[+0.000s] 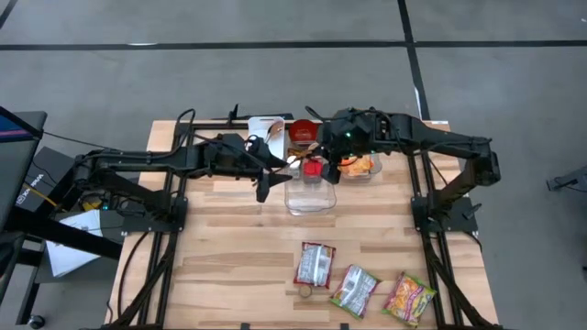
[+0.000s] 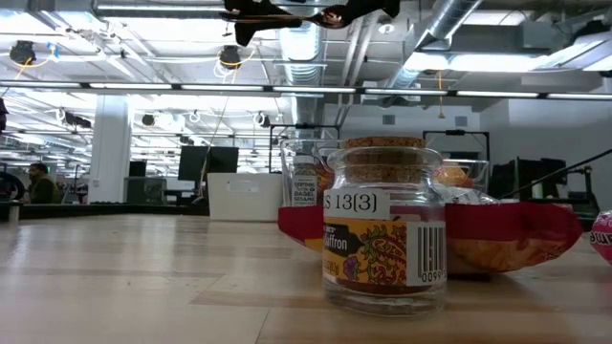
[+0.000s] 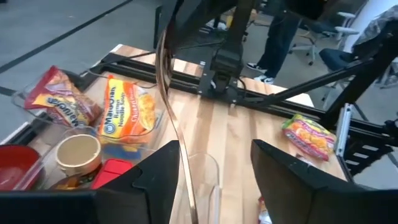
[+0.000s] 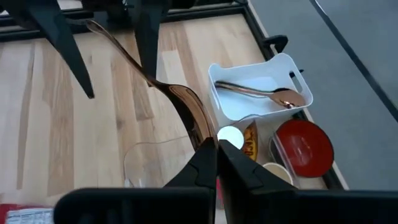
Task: Pick & Place Food Item
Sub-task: Put the gold spoon into the white bin
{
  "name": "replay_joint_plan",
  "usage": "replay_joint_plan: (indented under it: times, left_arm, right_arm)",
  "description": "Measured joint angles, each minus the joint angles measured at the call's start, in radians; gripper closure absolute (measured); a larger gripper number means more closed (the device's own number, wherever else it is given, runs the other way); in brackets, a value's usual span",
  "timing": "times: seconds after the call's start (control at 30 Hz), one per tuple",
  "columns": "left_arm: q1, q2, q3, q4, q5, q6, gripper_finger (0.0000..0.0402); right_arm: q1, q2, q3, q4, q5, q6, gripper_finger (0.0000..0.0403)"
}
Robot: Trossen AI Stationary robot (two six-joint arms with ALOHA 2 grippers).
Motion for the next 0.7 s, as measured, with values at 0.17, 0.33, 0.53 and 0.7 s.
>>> replay_joint_plan:
  times: [0.17, 0.33, 0.53, 0.7]
  left_arm:
    - [0.0, 0.0, 0.0, 0.016, -0.021, 0.0, 0.0231]
    - [0.003, 0.0, 0.0, 0.021, -0.022, 0.0, 0.0258]
    - [0.003, 0.0, 0.0, 0.021, -0.023, 0.0, 0.0288]
    - [0.003, 0.0, 0.0, 0.0, -0.057, 0.0, 0.0294]
  right_arm:
    - [-0.01, 0.001, 0.002, -0.021, 0.0, -0.006, 0.0403]
    - [-0.01, 0.001, 0.002, -0.021, -0.001, -0.007, 0.0403]
    - [-0.01, 0.001, 0.002, -0.021, -0.001, -0.011, 0.0403]
    - [-0.01, 0.001, 0.001, -0.01, 0.002, -0.012, 0.0403]
